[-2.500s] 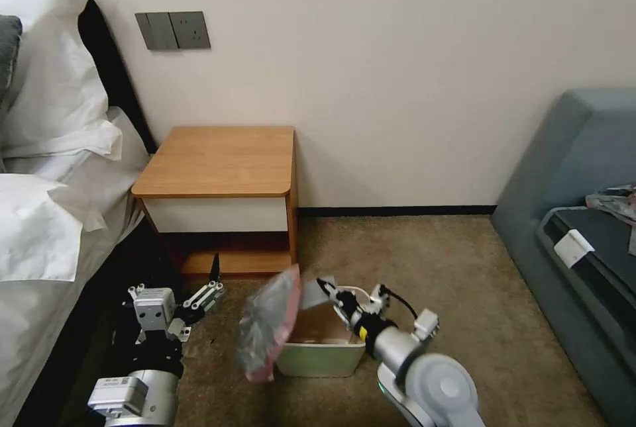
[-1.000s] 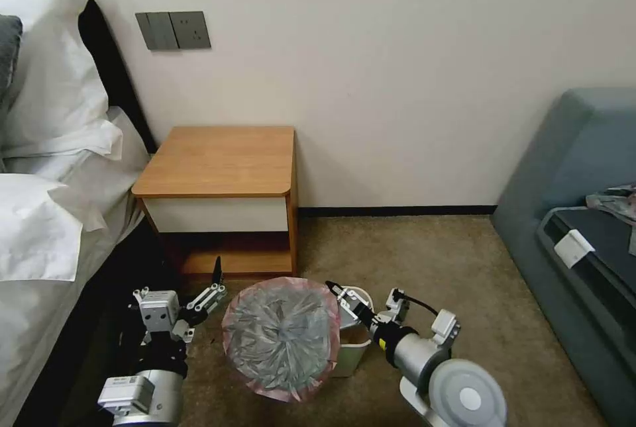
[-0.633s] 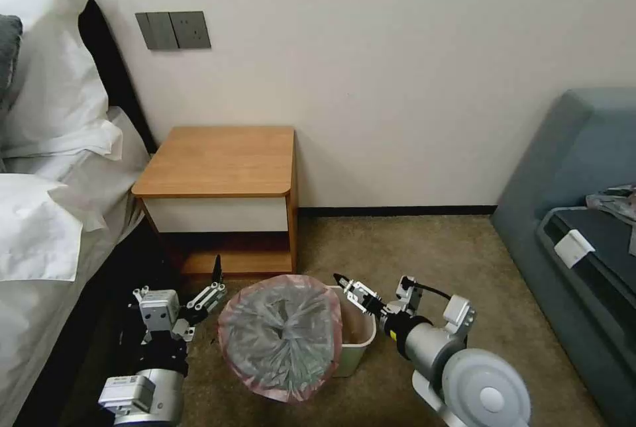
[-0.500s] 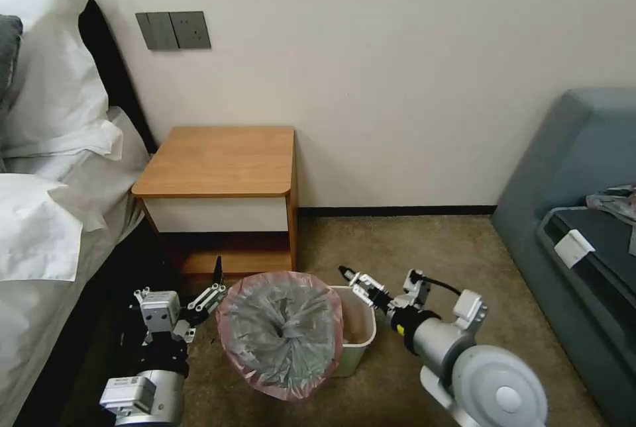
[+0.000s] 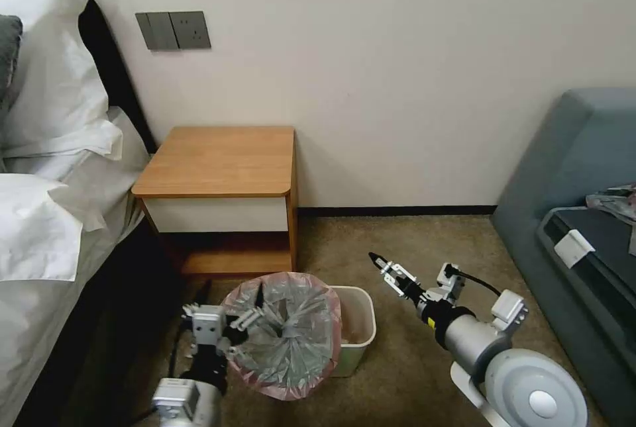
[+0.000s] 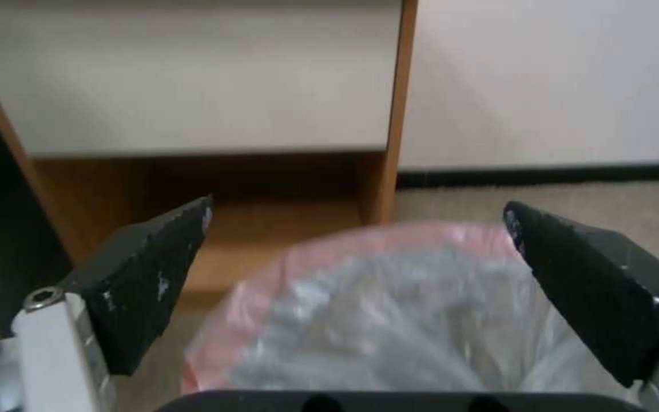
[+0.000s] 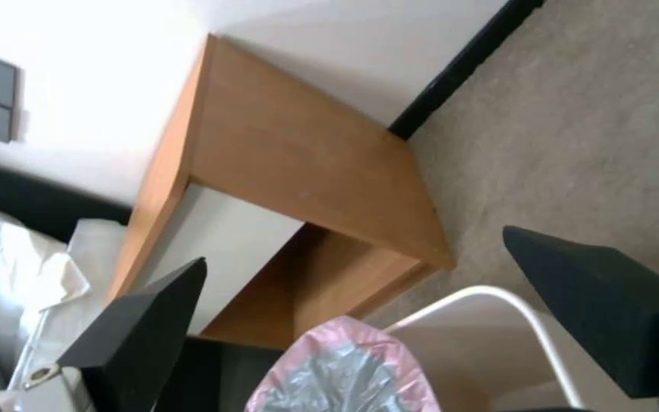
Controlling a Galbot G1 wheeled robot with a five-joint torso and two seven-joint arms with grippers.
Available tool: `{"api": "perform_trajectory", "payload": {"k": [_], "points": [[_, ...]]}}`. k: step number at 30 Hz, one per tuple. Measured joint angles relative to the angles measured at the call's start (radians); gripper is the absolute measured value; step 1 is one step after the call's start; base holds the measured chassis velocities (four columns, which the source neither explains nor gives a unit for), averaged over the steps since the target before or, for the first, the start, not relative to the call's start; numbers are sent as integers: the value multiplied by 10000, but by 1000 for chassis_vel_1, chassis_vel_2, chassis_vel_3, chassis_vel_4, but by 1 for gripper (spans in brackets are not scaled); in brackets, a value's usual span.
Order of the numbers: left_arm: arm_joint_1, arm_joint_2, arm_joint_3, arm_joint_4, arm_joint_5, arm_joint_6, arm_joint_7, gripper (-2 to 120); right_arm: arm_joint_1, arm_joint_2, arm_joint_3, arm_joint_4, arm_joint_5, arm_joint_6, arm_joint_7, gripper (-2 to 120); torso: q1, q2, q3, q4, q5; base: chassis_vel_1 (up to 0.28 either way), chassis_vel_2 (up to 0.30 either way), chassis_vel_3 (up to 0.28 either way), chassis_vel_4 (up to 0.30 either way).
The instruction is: Pick up the garbage bag from the table and place it over the trash can.
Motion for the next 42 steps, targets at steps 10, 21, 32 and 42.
{"api": "perform_trajectory", "payload": {"k": [10, 21, 32, 42], "points": [[-394, 19, 565, 600, -106, 1294, -1364, 76, -426, 183, 213, -161, -431, 14, -346, 100, 0, 0, 0, 0, -1, 0, 0, 0, 0], [-985, -20, 701, 1399, -396, 1373, -1683, 68, -590, 314, 28, -335, -1219, 164, -596, 100, 0, 0, 0, 0, -1, 0, 0, 0, 0], [-1278, -38, 904, 1590, -395, 1421, -1689, 68, -575, 400, -266, -527, -1608, 224, -766, 100, 0, 0, 0, 0, -1, 0, 0, 0, 0], [-1986, 4, 1144, 2021, -754, 1699, -1798, 62, -592, 478, -204, -685, -1708, 243, -790, 100, 0, 0, 0, 0, -2, 0, 0, 0, 0]]}}
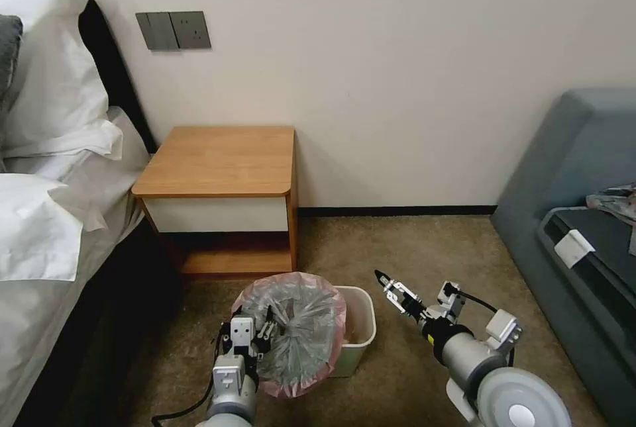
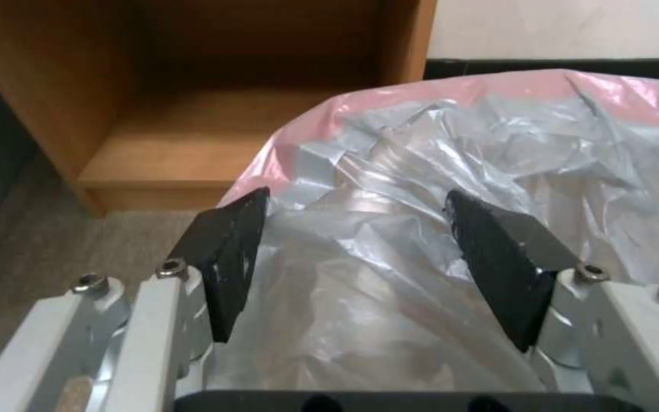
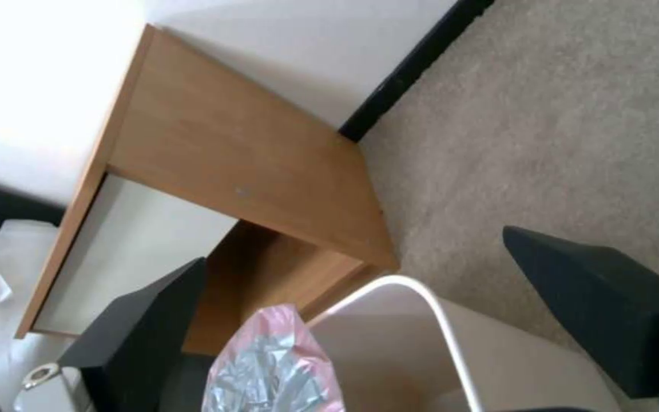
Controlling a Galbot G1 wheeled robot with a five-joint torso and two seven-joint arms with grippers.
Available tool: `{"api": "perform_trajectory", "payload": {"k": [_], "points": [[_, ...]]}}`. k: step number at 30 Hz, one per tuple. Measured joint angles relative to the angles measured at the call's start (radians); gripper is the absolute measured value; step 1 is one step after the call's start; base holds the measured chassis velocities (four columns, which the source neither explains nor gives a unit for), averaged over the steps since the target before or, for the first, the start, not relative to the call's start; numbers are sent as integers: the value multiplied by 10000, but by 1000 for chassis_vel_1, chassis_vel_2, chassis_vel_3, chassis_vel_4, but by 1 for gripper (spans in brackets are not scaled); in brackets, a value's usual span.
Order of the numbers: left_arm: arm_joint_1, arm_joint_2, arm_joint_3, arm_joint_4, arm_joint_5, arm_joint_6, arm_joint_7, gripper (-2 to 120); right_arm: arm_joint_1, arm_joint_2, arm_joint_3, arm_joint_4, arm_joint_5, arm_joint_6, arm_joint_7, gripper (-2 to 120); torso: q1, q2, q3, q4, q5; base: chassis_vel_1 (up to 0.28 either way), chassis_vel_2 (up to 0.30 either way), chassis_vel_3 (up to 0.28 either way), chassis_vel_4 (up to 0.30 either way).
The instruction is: Pick up the garbage bag from the table and place it over the trash can.
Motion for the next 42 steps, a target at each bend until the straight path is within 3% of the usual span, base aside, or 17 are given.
{"api": "perform_trajectory", "payload": {"k": [9, 26, 27, 28, 34, 38, 41, 42], "points": [[-299, 0, 131, 148, -215, 398, -180, 55, -24, 47, 42, -127, -50, 20, -48, 100, 0, 0, 0, 0, 1, 0, 0, 0, 0], [-867, -60, 108, 286, -1380, 1811, -691, 45, 15, 36, 12, -438, -168, 70, -280, 100, 0, 0, 0, 0, 1, 0, 0, 0, 0], [-937, -122, 135, 372, -1453, 1856, -692, 34, 4, 17, 29, -444, -172, 78, -314, 100, 0, 0, 0, 0, 1, 0, 0, 0, 0], [-967, -163, 151, 437, -1490, 1853, -702, 25, -3, 2, 43, -444, -172, 81, -341, 100, 0, 0, 0, 0, 1, 0, 0, 0, 0], [-980, -204, 164, 545, -1633, 1504, -713, 8, 75, -41, 60, -391, -159, 85, -449, 100, 0, 0, 0, 0, 0, 0, 0, 0, 0], [-941, -197, 142, 587, -1654, 1165, -713, 8, 170, -64, 19, -312, -190, 81, -627, 100, 0, 0, 0, -1, -3, 0, 0, 0, 0], [-877, -170, 78, 691, -1628, 75, -688, 7, 417, -191, -264, -160, -546, -14, -1222, 100, 0, 0, 0, -1, -2, 0, 0, 0, 0], [-877, -170, 78, 691, -1628, 75, -688, 7, 417, -191, -264, -160, -546, -14, -1222, 100, 0, 0, 0, -1, -2, 0, 0, 0, 0]]}}
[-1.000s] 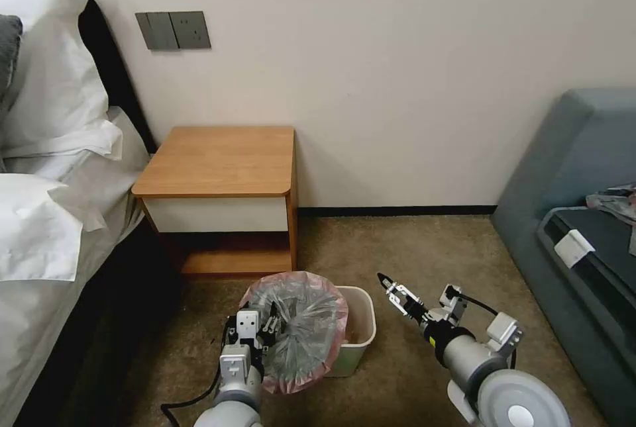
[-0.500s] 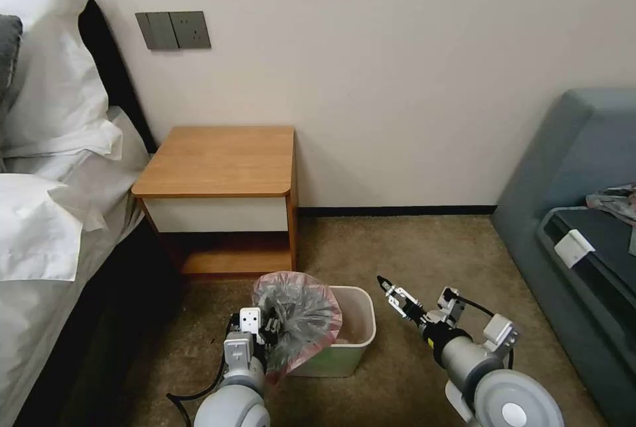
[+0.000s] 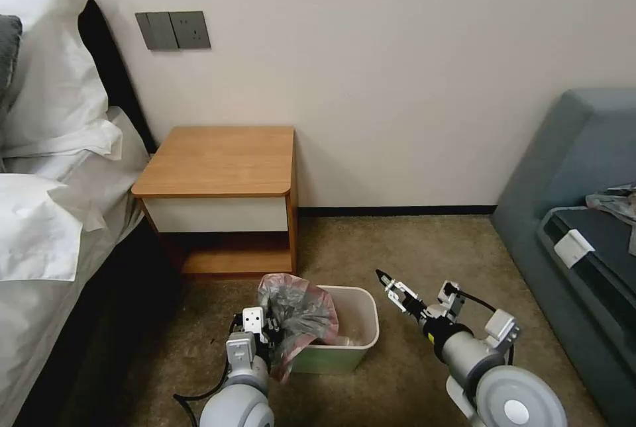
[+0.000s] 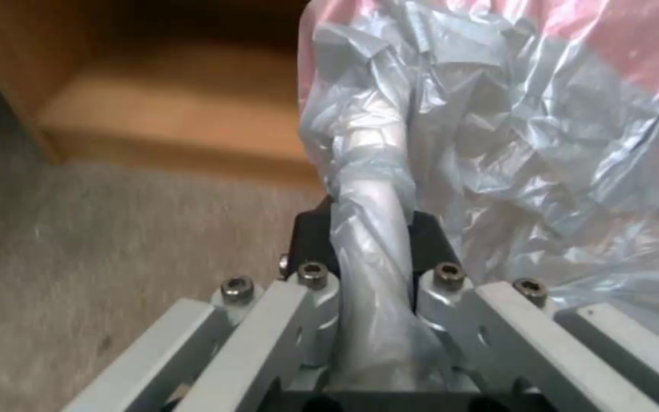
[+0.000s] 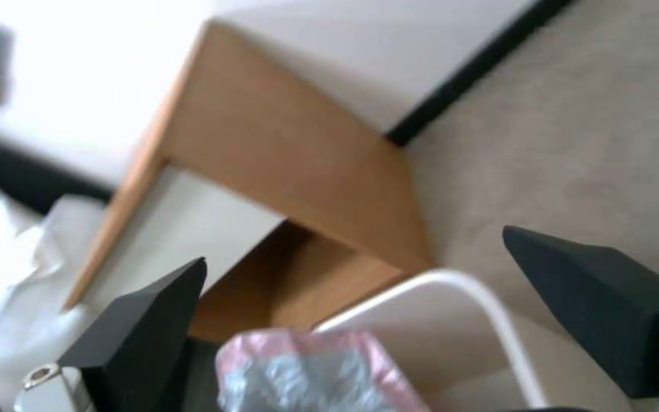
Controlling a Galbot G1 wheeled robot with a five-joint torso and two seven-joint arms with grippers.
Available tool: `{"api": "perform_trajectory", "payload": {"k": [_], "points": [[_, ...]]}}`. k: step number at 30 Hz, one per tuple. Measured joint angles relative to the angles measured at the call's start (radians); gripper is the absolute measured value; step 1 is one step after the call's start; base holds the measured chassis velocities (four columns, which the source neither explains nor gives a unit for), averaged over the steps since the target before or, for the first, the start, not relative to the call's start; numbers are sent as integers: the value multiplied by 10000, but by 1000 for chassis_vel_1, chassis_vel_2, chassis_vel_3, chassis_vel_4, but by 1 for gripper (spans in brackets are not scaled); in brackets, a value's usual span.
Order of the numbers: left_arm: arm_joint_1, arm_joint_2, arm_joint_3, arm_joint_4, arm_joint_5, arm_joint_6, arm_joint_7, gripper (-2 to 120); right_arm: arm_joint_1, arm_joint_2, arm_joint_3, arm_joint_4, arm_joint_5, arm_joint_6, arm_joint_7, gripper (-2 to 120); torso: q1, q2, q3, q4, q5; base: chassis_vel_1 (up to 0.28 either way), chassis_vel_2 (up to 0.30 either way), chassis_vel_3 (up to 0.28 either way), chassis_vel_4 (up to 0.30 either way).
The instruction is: Pick up the garbage bag from the table and place it over the trash can.
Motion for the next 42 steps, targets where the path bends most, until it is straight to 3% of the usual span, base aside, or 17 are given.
{"api": "perform_trajectory", "payload": {"k": [3, 9, 15, 24, 33, 42], "points": [[129, 52, -171, 79, 336, -1181, 219, 6, 406, -278, -833, 182, -679, -295, -619, 100, 0, 0, 0, 2, 3, 0, 0, 0, 0], [358, 145, -387, 18, 737, -2093, 578, 6, 1122, -605, -2231, 100, -1845, -828, -965, 100, 0, 0, 0, 3, 1, 0, 0, 0, 0], [572, 197, -515, -241, 877, -2912, 937, 6, 2375, -569, -3381, -977, -2870, -983, -366, 100, 0, 0, 1, 3, 2, 0, 0, 0, 0], [747, 258, -628, -458, 929, -3381, 1164, 6, 3117, -401, -3816, -1597, -3230, -947, -146, 100, 0, 0, 1, 2, 1, 0, 0, 0, 0], [726, 197, -637, -479, 711, -3451, 1174, 6, 3359, -227, -3913, -1998, -3172, -664, -657, 100, 0, 0, 0, 1, 2, 0, 0, 0, 0], [622, 78, -624, -558, -263, -3450, 1152, 6, 3540, -170, -3880, -2462, -3176, -323, -1106, 67, 0, 0, 0, 2, 3, 0, 0, 0, 0]]}}
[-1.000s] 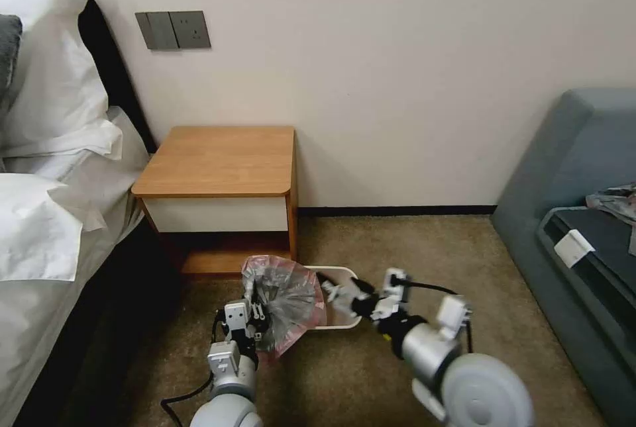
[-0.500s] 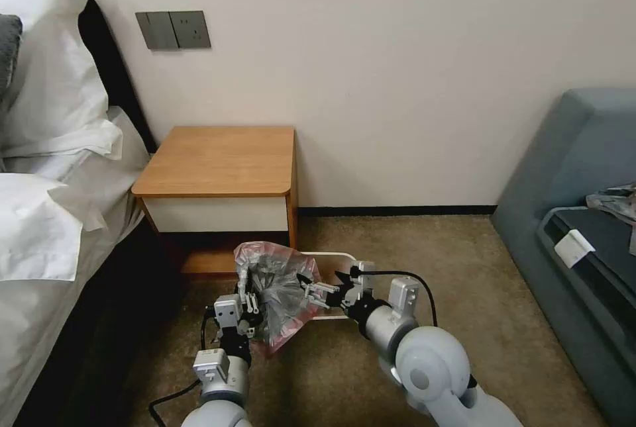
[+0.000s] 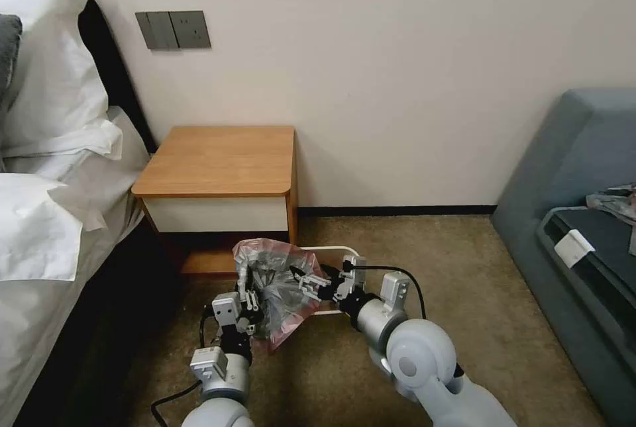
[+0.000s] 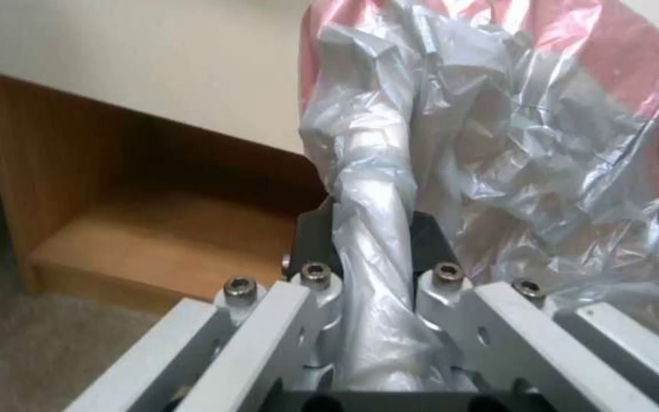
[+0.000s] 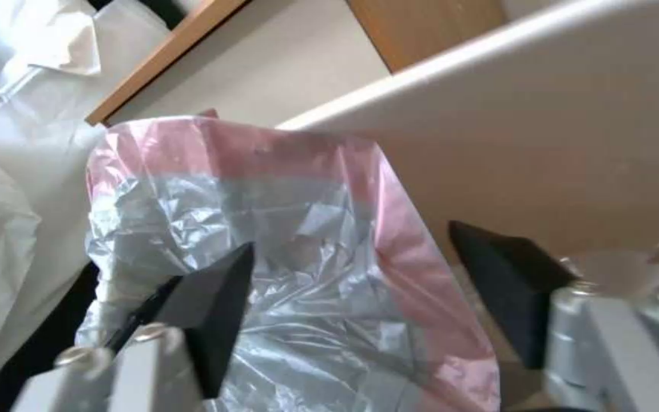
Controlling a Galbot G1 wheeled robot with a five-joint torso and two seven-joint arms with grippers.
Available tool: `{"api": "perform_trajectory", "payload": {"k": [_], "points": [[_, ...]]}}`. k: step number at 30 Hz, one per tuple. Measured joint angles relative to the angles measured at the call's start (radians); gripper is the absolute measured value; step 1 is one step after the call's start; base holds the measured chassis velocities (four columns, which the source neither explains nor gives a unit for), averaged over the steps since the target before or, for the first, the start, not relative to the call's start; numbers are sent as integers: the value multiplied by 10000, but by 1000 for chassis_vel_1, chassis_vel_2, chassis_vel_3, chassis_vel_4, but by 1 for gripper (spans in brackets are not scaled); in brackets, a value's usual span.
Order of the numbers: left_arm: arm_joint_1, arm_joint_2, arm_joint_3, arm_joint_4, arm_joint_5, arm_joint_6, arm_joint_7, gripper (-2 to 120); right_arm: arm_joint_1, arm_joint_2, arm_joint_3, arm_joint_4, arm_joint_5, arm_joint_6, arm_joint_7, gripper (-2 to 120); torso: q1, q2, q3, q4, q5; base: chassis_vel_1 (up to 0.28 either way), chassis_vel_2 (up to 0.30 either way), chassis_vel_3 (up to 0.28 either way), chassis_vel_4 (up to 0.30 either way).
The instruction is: Pick up the garbage bag from the table and place it over the trash can.
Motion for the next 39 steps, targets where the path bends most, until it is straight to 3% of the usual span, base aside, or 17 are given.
{"api": "perform_trajectory", "payload": {"k": [9, 13, 15, 19, 31, 39], "points": [[-111, -72, -19, -152, -913, 173, -42, 6, -30, 1, 60, -176, -127, 262, -419, 35, 0, 0, 0, 0, 0, 0, 0, 0, 0], [-128, -87, -19, -160, -1013, 196, -48, 6, -30, 23, 65, -207, -182, 306, -497, 26, 0, 0, 0, 0, 0, 0, 0, 0, 0], [-130, -101, -12, -165, -1105, 234, -53, 6, -23, 77, 72, -290, -312, 426, -645, 14, 0, 0, 0, 0, 0, 0, 0, 0, 0], [-70, -97, -45, -165, -1102, 265, -53, 6, -1, 87, 102, -294, -506, 553, -771, 0, 0, 0, 0, 0, 0, 0, 0, 0, 0], [5, -98, -184, 6, -988, 370, -157, 6, -122, -150, 595, 520, -734, 655, -835, 0, 0, 0, 0, -1, 0, 0, 0, 0, 0], [23, -88, -169, 15, -942, 372, -139, 6, 500, -211, 1010, 288, -487, 585, -823, 0, 0, 0, 0, 0, 1, 0, 0, 0, 0]]}}
